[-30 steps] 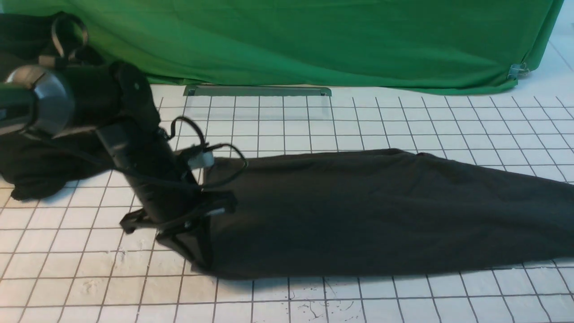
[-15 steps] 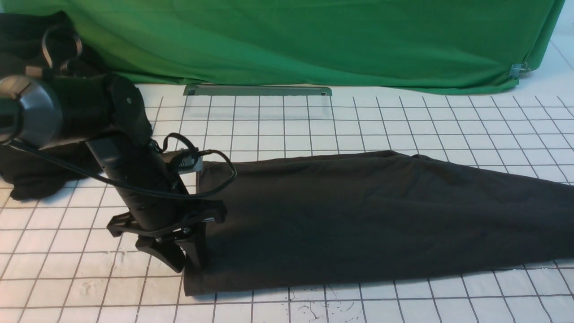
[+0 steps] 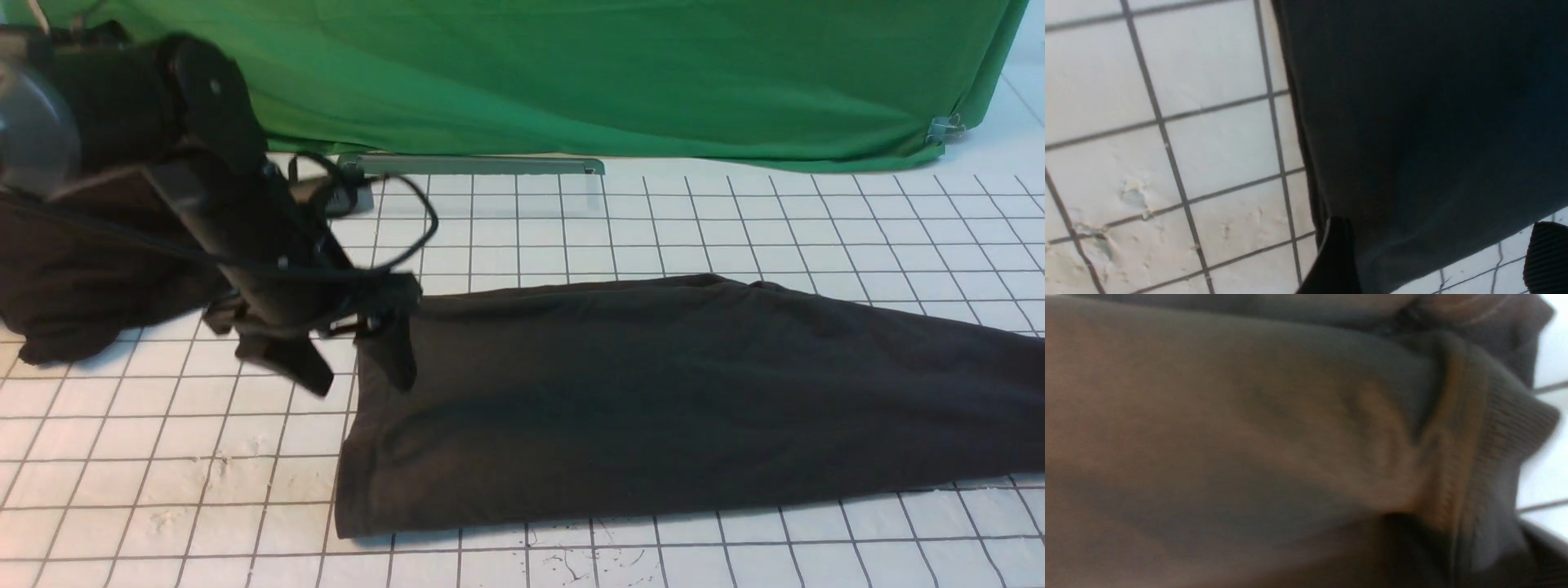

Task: Fold a long-sleeved shirt over a white checkered tablecloth.
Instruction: 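Pull the folded dark garment lengthwise by its ends to straighten it flat on the table, then fold the right end of the dark garment over onto its left end with the right gripper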

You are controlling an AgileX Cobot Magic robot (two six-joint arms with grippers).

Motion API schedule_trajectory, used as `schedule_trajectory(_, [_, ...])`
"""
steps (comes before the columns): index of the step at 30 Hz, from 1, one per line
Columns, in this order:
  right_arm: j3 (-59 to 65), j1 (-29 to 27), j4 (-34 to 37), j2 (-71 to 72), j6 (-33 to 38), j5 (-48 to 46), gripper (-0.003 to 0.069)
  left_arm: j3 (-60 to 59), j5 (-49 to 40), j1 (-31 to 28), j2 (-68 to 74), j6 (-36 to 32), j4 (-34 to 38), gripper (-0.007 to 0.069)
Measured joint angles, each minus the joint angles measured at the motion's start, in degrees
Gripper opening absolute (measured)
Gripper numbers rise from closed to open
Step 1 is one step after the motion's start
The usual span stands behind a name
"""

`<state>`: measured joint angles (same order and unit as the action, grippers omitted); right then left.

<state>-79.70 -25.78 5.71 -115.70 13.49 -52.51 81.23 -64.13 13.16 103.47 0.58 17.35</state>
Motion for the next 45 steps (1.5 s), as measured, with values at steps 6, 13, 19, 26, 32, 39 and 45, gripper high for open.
schedule_trajectory(6, [-1.30, -0.04, -1.30, 0.54, -0.56, -1.54, 0.0021, 11.04, -3.14, 0.00, -0.67, 0.26, -0.35, 0.0521])
schedule_trajectory(13, [-4.19, -3.38, -10.25, 7.01, -6.23, -3.81, 0.0020, 23.02, -5.05, 0.00, -1.04, 0.52, -2.21, 0.0448])
schedule_trajectory(19, [-8.81, -3.23, -11.25, 14.08, -7.69, -7.14, 0.0018, 25.94, -5.27, 0.00, -1.11, 0.55, -2.08, 0.0366])
schedule_trajectory(26, [-13.22, 12.18, -10.22, 24.80, -12.84, -15.45, 0.0018, 26.00, -5.46, 0.00, -1.06, 0.43, -2.08, 0.0245])
schedule_trajectory(32, [-13.22, 32.76, -8.73, 25.82, -21.25, -16.35, 0.0018, 26.11, -5.52, 0.00, -1.06, -0.58, -2.08, 0.0185])
schedule_trajectory(39, [-13.22, 52.90, -8.44, 19.78, -32.56, -10.65, 0.0018, 26.11, -5.52, 0.00, -0.95, -1.01, -0.66, 0.0169])
schedule_trajectory(45, [-13.22, 63.25, -8.46, 11.60, -36.81, -6.86, 0.0018, 26.11, -5.52, 0.00, -0.95, -1.01, -0.65, 0.0169])
